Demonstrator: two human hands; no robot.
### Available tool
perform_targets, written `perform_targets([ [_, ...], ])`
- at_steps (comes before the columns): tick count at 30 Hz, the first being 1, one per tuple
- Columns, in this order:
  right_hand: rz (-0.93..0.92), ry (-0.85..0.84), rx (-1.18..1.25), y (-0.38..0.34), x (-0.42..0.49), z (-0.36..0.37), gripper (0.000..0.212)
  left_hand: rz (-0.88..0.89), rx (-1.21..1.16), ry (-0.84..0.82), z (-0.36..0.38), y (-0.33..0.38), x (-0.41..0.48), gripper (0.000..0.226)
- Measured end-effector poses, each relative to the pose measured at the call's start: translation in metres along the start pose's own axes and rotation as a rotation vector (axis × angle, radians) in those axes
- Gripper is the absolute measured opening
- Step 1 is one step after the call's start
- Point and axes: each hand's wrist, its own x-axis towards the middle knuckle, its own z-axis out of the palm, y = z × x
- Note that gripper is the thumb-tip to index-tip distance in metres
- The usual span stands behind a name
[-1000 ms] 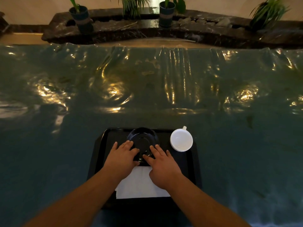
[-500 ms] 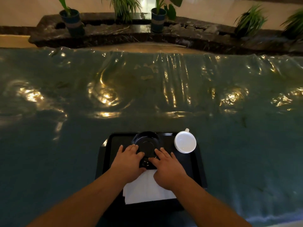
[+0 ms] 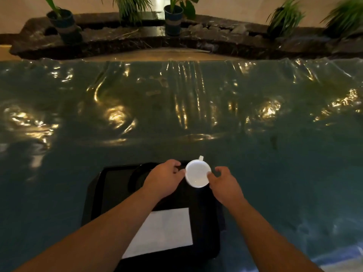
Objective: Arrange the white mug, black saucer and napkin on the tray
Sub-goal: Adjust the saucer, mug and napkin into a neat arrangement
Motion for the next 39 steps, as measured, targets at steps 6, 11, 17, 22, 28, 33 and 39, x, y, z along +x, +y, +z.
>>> perform_targets([
  [6, -0.050, -0.183, 0.037, 0.015, 0.032, -0.005, 0.018, -0.011, 0.044, 0.044, 0.033, 0.019, 0.029, 0.035],
  [11, -0.064, -0.270, 0.043, 0.017, 0.048, -0.016, 0.009, -0.102, -0.148, 0.069, 0.049, 0.014, 0.026, 0.016],
  [17, -0.116, -0.248, 0.028, 0.013, 0.063, -0.024, 0.015, -0.126, 0.034, 0.010, 0.040, 0.020, 0.028, 0.020],
  [22, -0.170, -0.060, -0.063, 0.011, 0.056, -0.022, 0.036, -0.076, 0.197, 0.080, 0.032, 0.025, 0.027, 0.069],
  [28, -0.123, -0.145, -0.063, 0.017, 0.041, -0.023, 0.042, 0.123, 0.263, 0.123, 0.027, 0.034, 0.041, 0.064],
  [33, 0.003, -0.260, 0.133, 0.023, 0.044, -0.018, 0.017, 0.151, 0.391, -0.012, 0.027, 0.039, 0.045, 0.043],
  [39, -0.015, -0.235, 0.169, 0.018, 0.050, -0.027, 0.016, 0.076, 0.420, -0.026, 0.026, 0.037, 0.044, 0.046],
])
